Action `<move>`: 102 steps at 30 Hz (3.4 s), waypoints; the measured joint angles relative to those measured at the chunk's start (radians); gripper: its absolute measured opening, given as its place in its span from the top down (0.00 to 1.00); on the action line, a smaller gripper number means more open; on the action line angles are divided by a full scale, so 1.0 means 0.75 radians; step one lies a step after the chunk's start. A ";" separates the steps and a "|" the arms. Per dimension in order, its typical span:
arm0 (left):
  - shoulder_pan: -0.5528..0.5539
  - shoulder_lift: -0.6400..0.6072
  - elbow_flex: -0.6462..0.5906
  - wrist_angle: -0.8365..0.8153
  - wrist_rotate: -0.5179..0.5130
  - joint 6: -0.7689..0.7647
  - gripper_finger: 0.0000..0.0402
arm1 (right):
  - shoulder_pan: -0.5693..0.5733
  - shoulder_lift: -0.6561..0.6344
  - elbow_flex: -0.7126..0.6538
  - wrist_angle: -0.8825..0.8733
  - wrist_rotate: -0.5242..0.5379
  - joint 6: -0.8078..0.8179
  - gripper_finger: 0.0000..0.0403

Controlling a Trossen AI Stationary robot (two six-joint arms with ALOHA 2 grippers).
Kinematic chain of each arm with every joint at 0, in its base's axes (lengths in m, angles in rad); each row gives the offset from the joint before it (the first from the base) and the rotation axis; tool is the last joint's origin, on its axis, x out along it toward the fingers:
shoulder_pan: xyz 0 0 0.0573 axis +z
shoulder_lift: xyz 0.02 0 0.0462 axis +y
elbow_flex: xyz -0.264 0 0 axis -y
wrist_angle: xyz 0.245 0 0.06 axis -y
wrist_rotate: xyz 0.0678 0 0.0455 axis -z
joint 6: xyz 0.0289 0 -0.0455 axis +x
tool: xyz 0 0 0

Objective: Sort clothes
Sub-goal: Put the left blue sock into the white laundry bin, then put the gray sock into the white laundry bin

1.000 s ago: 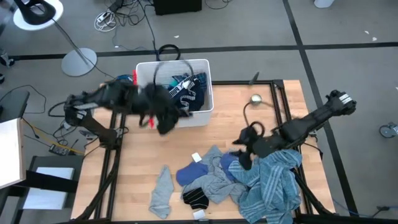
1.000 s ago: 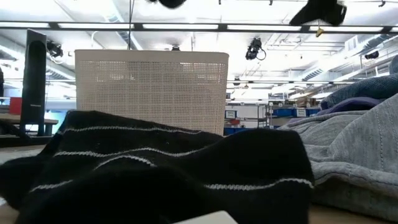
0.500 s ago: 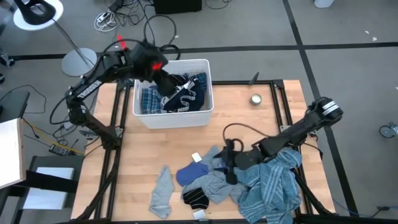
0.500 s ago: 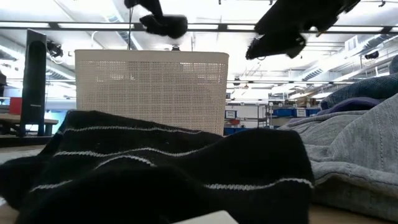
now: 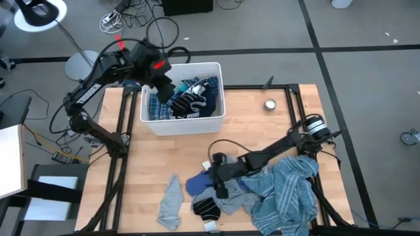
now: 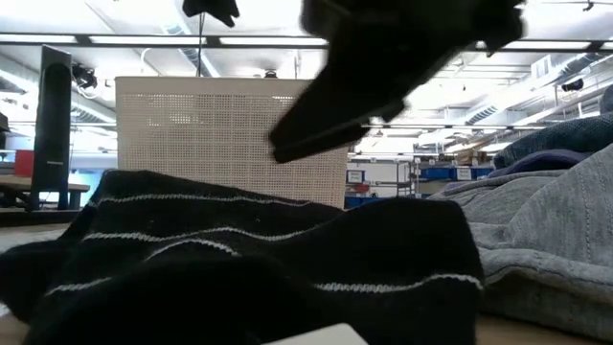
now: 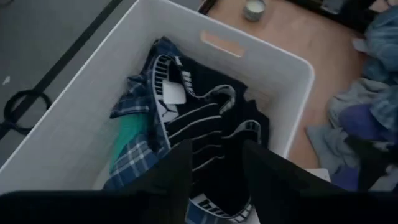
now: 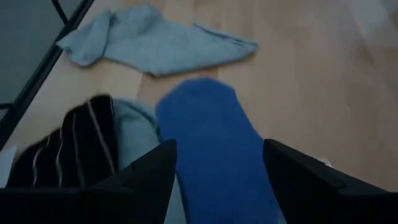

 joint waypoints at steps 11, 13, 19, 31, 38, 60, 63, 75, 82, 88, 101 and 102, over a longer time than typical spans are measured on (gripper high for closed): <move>-0.134 -0.499 -0.622 0.221 0.001 -0.230 0.64 | -0.082 0.344 0.404 -0.162 -0.180 -0.065 0.43; -0.180 -0.606 -0.745 0.276 0.002 -0.303 0.64 | -0.084 0.391 0.450 -0.164 -0.191 -0.091 0.43; -0.395 -0.834 -1.030 0.375 -0.003 -0.550 0.64 | -0.095 0.498 0.582 -0.280 -0.212 -0.131 0.46; -0.800 -0.871 -1.225 0.561 -0.145 -0.732 0.64 | -0.157 0.444 0.793 -0.732 -0.175 -0.197 0.96; -0.984 -0.807 -1.319 0.589 -0.221 -0.838 0.64 | -0.173 0.189 0.914 -1.173 -0.014 -0.271 0.98; -1.424 -0.336 -1.500 0.977 -0.219 -0.940 0.64 | -0.324 -0.288 1.276 -1.247 0.299 -0.333 0.99; -1.476 -0.229 -1.500 1.027 -0.206 -0.912 0.64 | -0.399 -0.282 1.292 -1.183 0.254 -0.346 0.99; -1.588 0.084 -1.501 1.285 -0.212 -0.902 0.64 | -0.681 -0.206 1.294 -1.003 0.041 -0.327 0.99; -1.621 0.163 -1.530 1.470 -0.222 -0.946 0.64 | -0.796 -0.034 1.294 -0.826 -0.011 -0.294 0.98; -1.651 0.164 -1.709 1.739 -0.227 -1.127 0.64 | -0.853 0.064 1.293 -0.768 0.079 -0.204 0.90; -1.670 0.198 -1.800 1.792 -0.251 -0.995 0.64 | -0.876 -0.059 1.293 -0.948 0.037 -0.109 0.53; -1.673 0.206 -1.800 1.793 -0.268 -0.950 0.64 | -0.870 -0.089 1.293 -0.956 0.034 -0.110 0.50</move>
